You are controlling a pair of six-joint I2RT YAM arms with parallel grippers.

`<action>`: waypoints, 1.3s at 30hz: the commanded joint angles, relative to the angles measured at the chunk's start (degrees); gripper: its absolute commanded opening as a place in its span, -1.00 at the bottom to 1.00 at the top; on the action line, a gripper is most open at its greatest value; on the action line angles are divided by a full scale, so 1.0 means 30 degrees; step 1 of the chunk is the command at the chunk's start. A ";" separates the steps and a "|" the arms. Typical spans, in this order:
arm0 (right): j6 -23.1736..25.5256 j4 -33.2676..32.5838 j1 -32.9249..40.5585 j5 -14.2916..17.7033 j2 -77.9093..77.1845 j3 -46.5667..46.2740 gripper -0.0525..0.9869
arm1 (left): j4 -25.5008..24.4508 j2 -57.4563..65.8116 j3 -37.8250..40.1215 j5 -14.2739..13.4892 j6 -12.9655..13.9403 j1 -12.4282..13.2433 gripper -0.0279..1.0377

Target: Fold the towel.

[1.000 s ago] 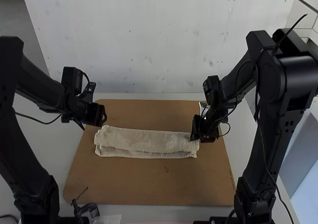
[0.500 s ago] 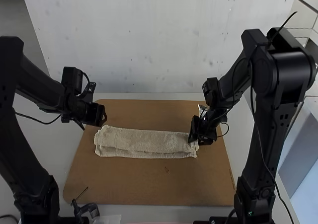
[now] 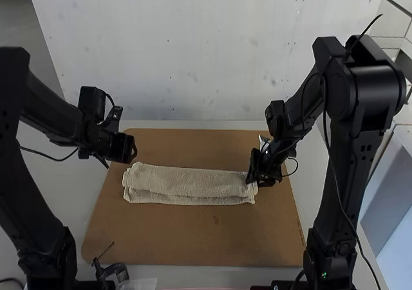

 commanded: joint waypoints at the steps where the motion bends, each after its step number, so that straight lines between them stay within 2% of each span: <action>1: -0.0086 0.0356 0.0716 -0.0947 0.1214 0.0231 -0.28 | 0.0128 -0.0222 0.0034 0.0015 -0.0079 0.0133 0.46; 4: -0.0321 0.0356 0.0834 -0.1562 0.1302 0.0348 -0.35 | 0.0128 -0.0193 0.0005 0.0015 -0.0079 0.0133 0.46; 7: -0.0409 0.0561 0.0980 -0.1679 0.1360 0.0436 -0.36 | 0.0128 -0.0193 0.0005 0.0044 -0.0079 0.0133 0.46; 12: -0.0643 0.0971 0.1273 -0.2500 0.1360 0.0377 -0.62 | 0.0128 -0.0193 0.0005 0.0044 -0.0109 0.0133 0.46; 15: -0.0643 0.1147 0.1449 -0.2558 0.1419 0.0348 -0.84 | 0.0128 -0.0193 0.0005 0.0044 -0.0109 0.0162 0.46; 30: -0.0702 0.1235 0.0453 -0.1416 0.0247 -0.0121 -0.85 | 0.0245 -0.0076 -0.0171 0.0073 -0.0138 0.0192 0.46; 36: -0.1317 0.1147 -0.0660 -0.1006 -0.0544 -0.0355 -0.85 | 0.0245 -0.0135 -0.0171 0.0102 -0.0109 0.0162 0.46; 39: -0.1698 0.1176 -0.1159 -0.0478 -0.0954 -0.0473 -0.85 | 0.0245 -0.0135 -0.0171 0.0102 -0.0138 0.0162 0.46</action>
